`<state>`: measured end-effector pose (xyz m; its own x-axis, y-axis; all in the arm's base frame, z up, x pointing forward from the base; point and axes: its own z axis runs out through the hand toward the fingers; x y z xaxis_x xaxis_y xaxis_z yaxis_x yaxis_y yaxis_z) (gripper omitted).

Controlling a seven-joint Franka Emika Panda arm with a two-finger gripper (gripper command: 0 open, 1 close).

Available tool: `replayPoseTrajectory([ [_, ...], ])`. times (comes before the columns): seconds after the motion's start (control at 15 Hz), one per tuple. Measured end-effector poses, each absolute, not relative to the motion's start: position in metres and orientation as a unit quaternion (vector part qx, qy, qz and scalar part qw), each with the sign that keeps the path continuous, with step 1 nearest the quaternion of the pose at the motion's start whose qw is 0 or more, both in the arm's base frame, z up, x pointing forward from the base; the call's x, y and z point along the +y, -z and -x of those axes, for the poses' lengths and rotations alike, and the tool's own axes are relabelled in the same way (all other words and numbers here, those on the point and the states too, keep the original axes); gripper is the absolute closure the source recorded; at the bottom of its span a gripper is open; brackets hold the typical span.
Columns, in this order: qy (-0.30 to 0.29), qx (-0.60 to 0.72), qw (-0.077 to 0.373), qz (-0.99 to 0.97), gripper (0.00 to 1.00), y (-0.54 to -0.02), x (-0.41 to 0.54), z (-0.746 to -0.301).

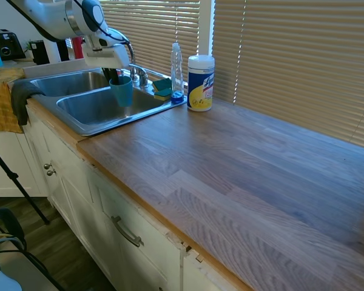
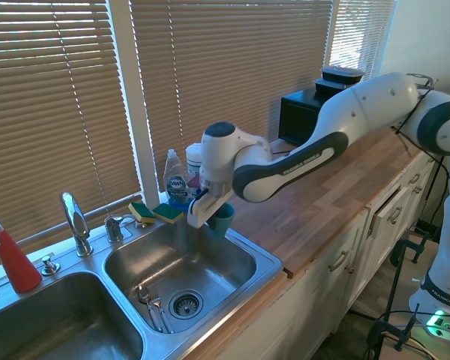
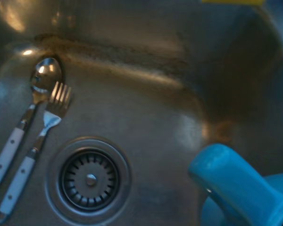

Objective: Put the mug in the sink

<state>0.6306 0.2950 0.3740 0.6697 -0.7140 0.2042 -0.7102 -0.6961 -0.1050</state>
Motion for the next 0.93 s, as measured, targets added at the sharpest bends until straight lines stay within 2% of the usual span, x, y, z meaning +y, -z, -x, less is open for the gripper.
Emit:
replayPoseTrajectory([
  [0.47, 0.096, 0.421, -0.016, 0.902, 1.00, -0.257, 0.327, -0.691],
  [0.87, 0.080, 0.442, -0.032, 0.893, 1.00, -0.202, 0.320, -0.717],
  [0.93, 0.078, 0.444, -0.034, 0.892, 0.00, -0.198, 0.319, -0.719],
])
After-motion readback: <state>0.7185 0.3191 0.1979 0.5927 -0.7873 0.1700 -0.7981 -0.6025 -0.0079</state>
